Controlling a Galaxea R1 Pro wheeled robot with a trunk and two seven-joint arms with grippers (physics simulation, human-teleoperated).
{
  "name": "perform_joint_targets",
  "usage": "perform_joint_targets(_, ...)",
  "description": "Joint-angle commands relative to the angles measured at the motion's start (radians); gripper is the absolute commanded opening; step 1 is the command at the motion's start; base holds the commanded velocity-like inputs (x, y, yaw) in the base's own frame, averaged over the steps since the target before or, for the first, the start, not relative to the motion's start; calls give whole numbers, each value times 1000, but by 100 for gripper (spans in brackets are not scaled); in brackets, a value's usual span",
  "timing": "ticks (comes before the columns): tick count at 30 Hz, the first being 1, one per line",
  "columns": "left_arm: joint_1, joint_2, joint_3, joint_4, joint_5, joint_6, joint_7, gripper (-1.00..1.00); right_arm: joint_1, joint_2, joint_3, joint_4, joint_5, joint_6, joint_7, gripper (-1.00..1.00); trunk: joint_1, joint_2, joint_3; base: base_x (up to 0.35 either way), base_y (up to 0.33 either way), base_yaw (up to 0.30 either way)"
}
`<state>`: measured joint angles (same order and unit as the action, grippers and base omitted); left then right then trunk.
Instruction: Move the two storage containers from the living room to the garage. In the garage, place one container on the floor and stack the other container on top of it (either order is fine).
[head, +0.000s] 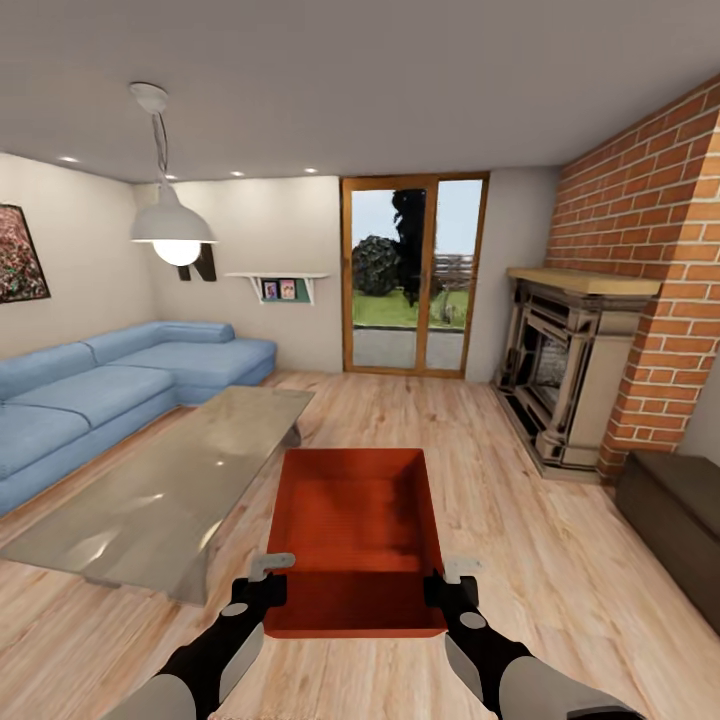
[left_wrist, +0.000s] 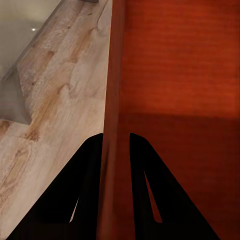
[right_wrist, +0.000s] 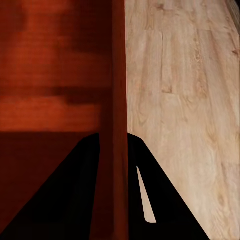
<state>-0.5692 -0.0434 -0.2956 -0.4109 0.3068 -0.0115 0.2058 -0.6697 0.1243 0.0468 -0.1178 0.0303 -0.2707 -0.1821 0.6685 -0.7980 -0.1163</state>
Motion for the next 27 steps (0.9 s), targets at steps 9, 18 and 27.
perform_joint_targets(9, -1, 3, 21, -2, -3, -1, 87, -100, -1, 0, -45, 0, 8, 1, -4, -100, 0, -1, -2, 0, -278, 266)
perform_joint_targets(18, -1, 3, 21, -3, -3, -1, 87, -100, -1, 0, -45, 0, 8, -1, -4, -100, 0, -1, -2, 0, -278, 266)
perform_joint_targets(27, -1, 3, 21, -2, -3, -1, 87, -100, -1, 0, -45, 0, 8, -1, -4, -100, 0, -1, -2, 0, -212, 266)
